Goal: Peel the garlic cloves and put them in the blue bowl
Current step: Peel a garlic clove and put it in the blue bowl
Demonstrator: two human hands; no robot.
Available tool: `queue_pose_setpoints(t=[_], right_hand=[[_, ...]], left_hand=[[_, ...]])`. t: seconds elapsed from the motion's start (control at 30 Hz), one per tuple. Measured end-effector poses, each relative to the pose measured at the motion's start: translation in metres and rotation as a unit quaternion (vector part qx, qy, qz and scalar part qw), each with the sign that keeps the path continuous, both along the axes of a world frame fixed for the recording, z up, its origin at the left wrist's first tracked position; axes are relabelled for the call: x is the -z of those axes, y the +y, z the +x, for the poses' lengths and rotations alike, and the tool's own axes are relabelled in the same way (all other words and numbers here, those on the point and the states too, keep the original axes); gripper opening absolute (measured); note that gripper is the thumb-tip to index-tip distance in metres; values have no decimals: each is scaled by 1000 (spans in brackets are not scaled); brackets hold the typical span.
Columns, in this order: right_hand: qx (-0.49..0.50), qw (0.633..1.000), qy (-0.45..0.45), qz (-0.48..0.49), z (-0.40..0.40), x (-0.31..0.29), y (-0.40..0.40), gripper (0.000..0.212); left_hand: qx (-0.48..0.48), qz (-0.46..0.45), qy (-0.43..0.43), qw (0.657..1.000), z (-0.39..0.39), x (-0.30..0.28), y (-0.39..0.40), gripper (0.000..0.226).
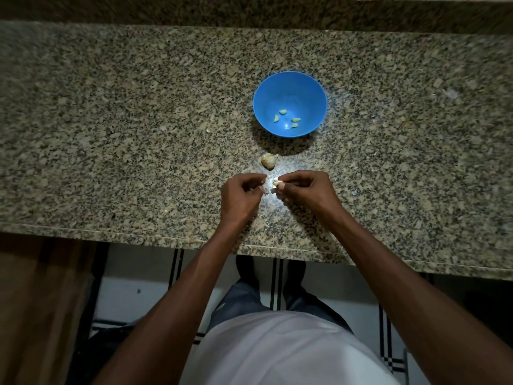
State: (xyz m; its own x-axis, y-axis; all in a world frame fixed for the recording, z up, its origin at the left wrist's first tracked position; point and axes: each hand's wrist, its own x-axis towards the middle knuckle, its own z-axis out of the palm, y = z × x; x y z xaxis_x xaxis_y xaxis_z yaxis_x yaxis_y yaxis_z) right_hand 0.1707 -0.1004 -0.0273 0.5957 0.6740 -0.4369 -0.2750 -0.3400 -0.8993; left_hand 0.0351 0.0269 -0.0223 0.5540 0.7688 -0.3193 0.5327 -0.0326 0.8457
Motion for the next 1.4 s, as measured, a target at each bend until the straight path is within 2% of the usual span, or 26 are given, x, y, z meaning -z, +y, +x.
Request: queue_pose_setpoints(t=[0.17,0.23,0.37,0.47,0.6,0.67,0.73,0.83,0.87,1.03,1.13,1.23,1.4], right_hand=[[-7,1000,-1,1,-3,0,2,16],[-6,1000,-9,-3,-5,1,3,16],[-4,1000,-14,15,-9,-1,5,18],[-5,1000,-12,18,-9,-2,5,20],[-2,999,-30,-23,-5,4,3,7],[-22,996,-70,-47,-3,3,3,11],[-66,983,-160,-65,0,0,4,15],[-80,965,-239,-67,1,-7,7,8],[-69,968,-230,-68,0,-9,8,8],[9,999,-31,-27,-1,-9,8,36],[-18,997,68,14,-4,-15,8,28],[-81,996,17,27,-4,-17,8,24],[-70,997,-41,-10,-4,-14,11,17]], left_hand=[[-12,22,-16,1000,-3,-3,-1,12],[1,-13,-28,1000,-4,-4,-2,18],[9,-140,-88,986,-7,-6,-6,21],[-19,-156,-96,983,-6,-5,-6,23],[-39,-156,-101,982,-6,-11,-4,21],[-36,-152,-106,982,-7,-13,-3,21],[-29,-149,-110,982,-8,-13,-1,21],[-11,-127,-108,986,-9,-12,2,21],[-4,-120,-107,987,-9,-12,3,21],[3,-106,-108,988,-12,-10,7,22],[10,-99,-107,989,-13,-13,6,21],[18,-91,-101,991,-14,-14,4,21],[8,-110,-89,990,-14,-17,3,26]])
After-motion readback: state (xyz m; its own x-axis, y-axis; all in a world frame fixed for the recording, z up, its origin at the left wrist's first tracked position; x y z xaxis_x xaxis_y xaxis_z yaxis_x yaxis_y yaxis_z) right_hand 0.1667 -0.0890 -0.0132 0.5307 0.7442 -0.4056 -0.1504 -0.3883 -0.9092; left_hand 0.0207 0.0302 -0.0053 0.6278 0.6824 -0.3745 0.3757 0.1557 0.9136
